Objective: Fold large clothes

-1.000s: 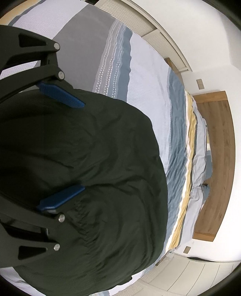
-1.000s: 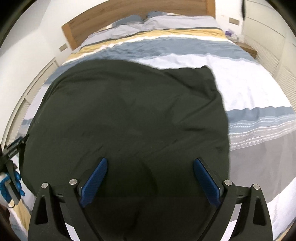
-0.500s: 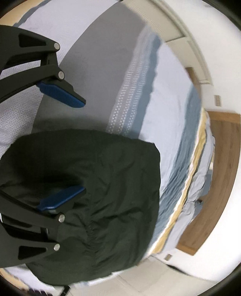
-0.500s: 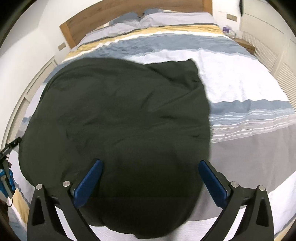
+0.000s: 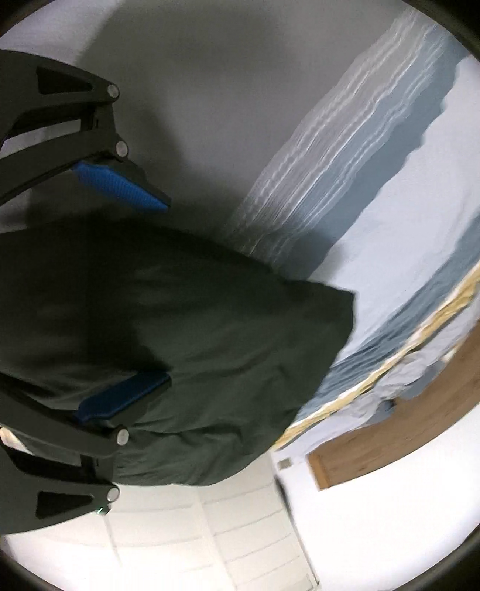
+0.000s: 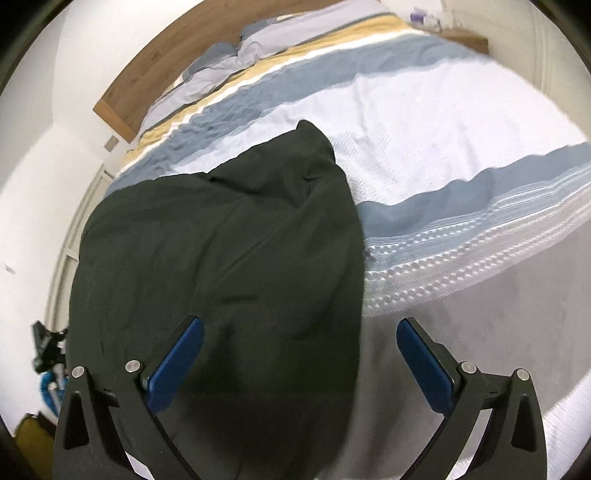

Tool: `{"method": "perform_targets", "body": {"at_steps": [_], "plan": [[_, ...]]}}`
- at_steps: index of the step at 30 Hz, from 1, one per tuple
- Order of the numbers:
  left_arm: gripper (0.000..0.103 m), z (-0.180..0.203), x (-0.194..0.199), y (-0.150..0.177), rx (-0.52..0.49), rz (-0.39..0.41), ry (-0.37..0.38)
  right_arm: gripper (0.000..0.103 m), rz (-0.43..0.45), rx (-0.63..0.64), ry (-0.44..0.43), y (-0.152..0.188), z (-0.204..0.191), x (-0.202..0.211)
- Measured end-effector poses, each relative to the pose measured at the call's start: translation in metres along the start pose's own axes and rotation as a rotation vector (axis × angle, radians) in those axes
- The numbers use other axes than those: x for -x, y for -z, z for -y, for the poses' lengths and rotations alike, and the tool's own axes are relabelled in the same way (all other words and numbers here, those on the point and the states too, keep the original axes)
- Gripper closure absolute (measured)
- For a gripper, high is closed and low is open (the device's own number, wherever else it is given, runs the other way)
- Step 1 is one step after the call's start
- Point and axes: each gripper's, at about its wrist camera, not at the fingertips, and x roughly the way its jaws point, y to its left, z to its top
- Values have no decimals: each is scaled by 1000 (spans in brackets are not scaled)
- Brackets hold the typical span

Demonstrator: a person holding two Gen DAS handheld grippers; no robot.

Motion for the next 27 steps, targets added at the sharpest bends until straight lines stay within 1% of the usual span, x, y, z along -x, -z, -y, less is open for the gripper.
{"method": "perform_targets", "body": {"at_steps": [2, 7, 12, 15, 17, 18, 24, 27], "plan": [[14, -3, -14, -6, -12, -36, -6, 1, -27, -15, -47, -7, 4, -14], [8, -8, -41, -12, -6, -98, 75, 1, -117, -1, -103, -22, 9, -56], [2, -10, -59, -8, -4, -132, 141, 1, -161, -24, -183, -29, 15, -86], [0, -11, -69, -10, -2, -144, 155, 1, -195, -44, -233, -31, 21, -104], [0, -10, -74, -7, 3, -156, 167, 1, -212, -56, -271, -31, 22, -115], [0, -8, -77, -4, 5, -161, 161, 1, -220, -58, -287, -31, 21, -119], [0, 6, -95, 7, 31, -199, 182, 1, -233, -27, -344, -31, 4, -133], [0, 10, -99, 14, 43, -187, 203, 1, -222, -14, -380, -29, -1, -135]]}}
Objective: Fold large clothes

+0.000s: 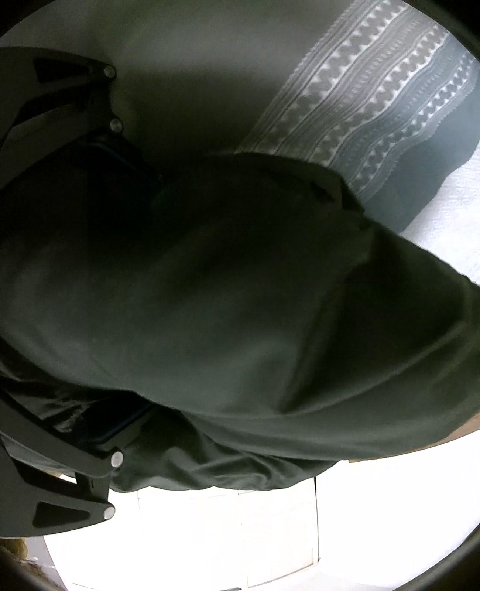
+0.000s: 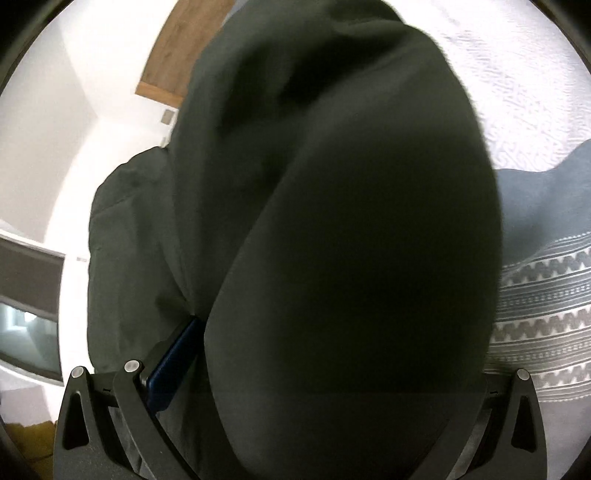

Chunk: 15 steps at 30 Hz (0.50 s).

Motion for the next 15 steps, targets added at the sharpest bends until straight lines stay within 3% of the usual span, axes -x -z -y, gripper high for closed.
{"method": "perform_targets", "body": {"at_steps": [4, 7, 9, 11, 13, 14, 15], "plan": [[1, 3, -2, 9, -6, 51, -1, 0, -1, -11, -28, 4, -4, -15], [25, 7, -3, 17, 1, 71, 47, 0, -1, 0, 3, 6, -14, -24], [47, 13, -5, 25, -8, 81, 74, 0, -17, -19, -6, 8, -21, -29], [59, 19, -7, 32, -15, 93, 87, 1, -15, -16, -6, 9, -28, -32], [67, 27, -8, 38, -19, 113, 83, 16, 0, -31, -25, 11, -33, -34], [70, 31, -8, 41, -14, 123, 83, 39, 19, -68, -63, 13, -33, -33], [73, 34, -8, 41, -9, 134, 81, 51, 36, -84, -66, 14, -36, -32]]}}
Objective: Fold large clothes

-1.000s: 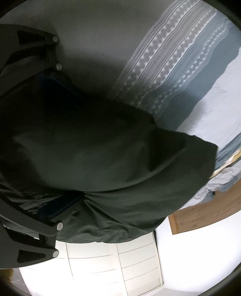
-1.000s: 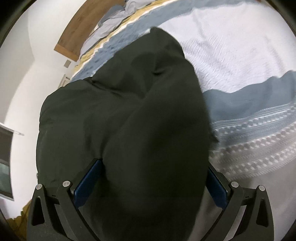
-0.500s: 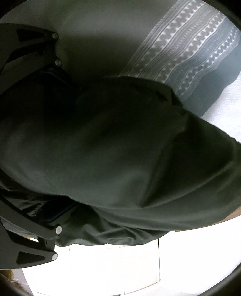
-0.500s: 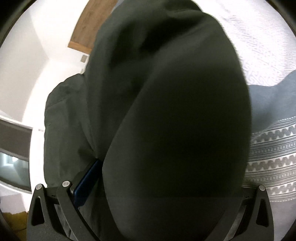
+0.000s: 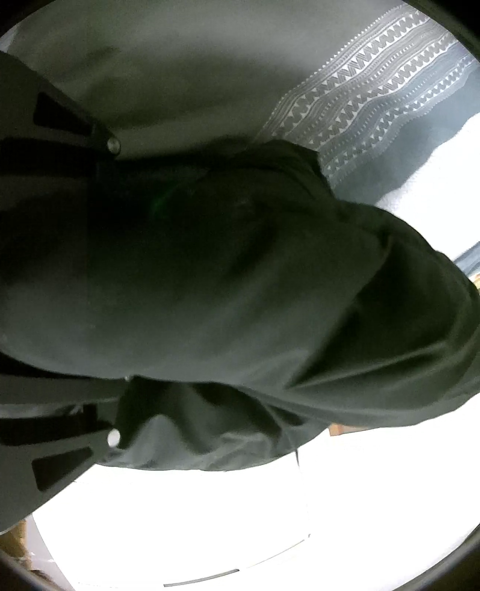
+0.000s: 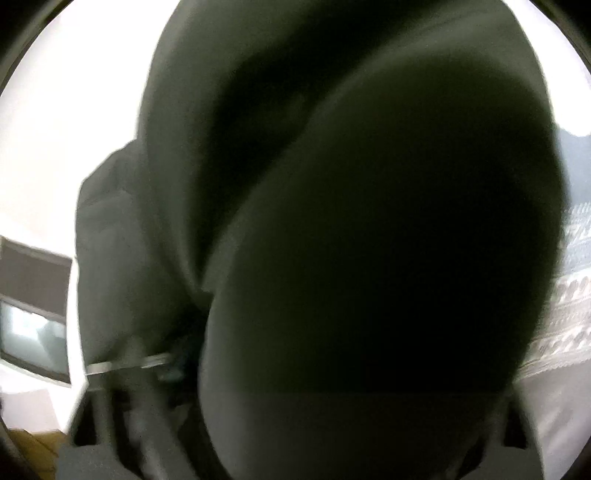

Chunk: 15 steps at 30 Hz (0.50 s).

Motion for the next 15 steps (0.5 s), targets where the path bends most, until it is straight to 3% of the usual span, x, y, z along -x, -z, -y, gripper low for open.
{"method": "perform_targets", "body": {"at_steps": [3, 6, 15], "plan": [[79, 16, 5, 7, -12, 23, -3, 68, 34, 10, 27, 5, -17, 4], [82, 34, 18, 14, -27, 62, 27, 75, 64, 6, 41, 9, -32, 10], [85, 50, 73, 35, -40, 120, 89, 80, 135, -22, 8, 31, -83, 40]]}}
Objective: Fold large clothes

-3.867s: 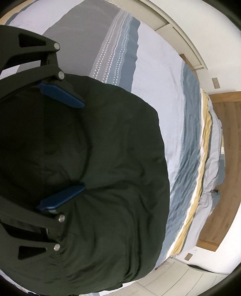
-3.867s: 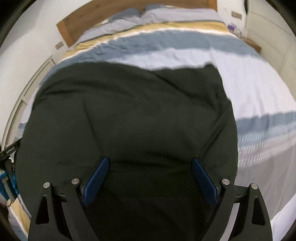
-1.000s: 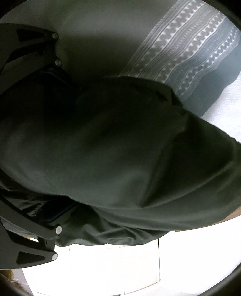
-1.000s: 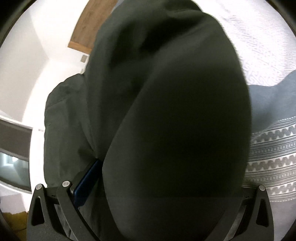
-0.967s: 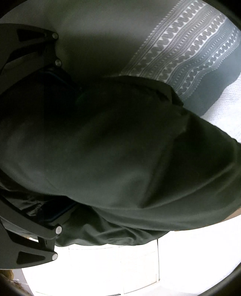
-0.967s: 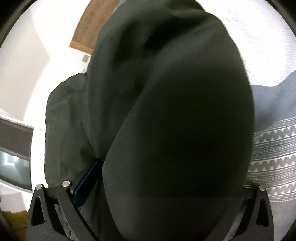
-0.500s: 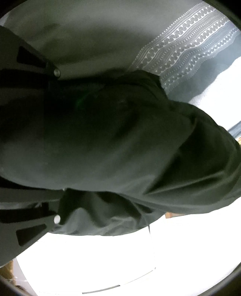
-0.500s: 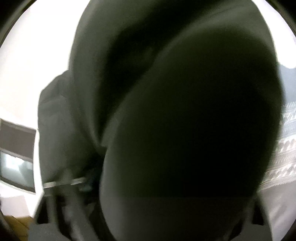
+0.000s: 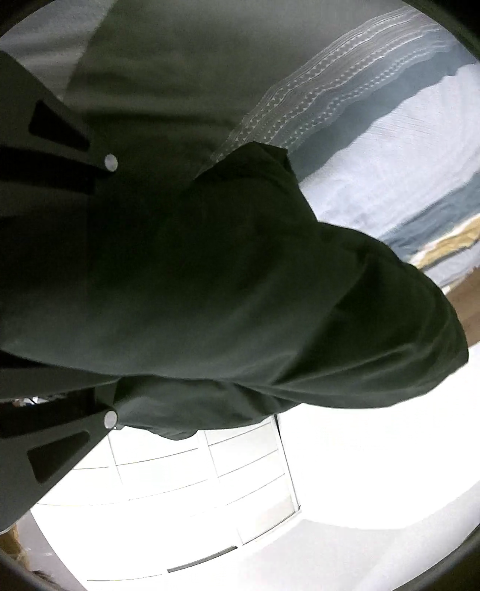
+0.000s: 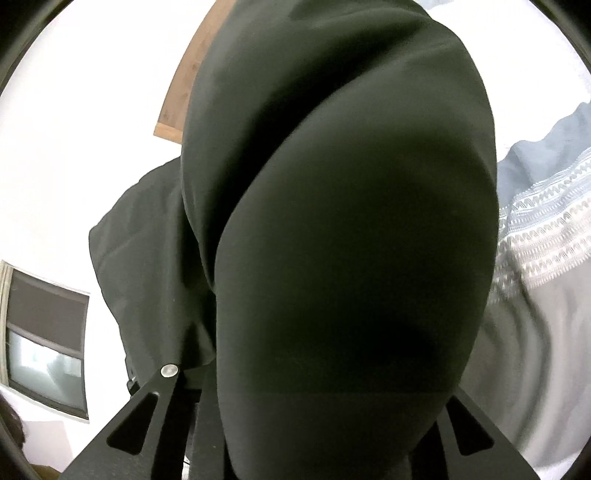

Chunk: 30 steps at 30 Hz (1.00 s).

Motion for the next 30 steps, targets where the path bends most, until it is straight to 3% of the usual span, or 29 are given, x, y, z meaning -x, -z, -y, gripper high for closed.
{"method": "perform_targets", "body": {"at_steps": [9, 15, 19, 22, 25, 27, 30], "plan": [[85, 42, 63, 12, -45, 8, 15, 81, 20, -9, -48, 20, -53, 39], [85, 51, 83, 20, -63, -29, -54, 81, -8, -48, -54, 44, -56, 46], [84, 21, 69, 25, -100, -92, -156, 80, -33, -69, 12, 49, -33, 21], [79, -15, 44, 27, -135, -134, -324, 75, -61, -67, 134, 50, -4, -8], [63, -41, 47, 34, -136, -114, -385, 60, -42, -118, 182, 70, 24, -14], [52, -47, 49, 30, -152, -101, -408, 43, -15, -123, 208, 68, 31, -9], [46, -39, 57, 25, -170, -87, -433, 25, 16, -83, 269, 67, 31, 4]]}}
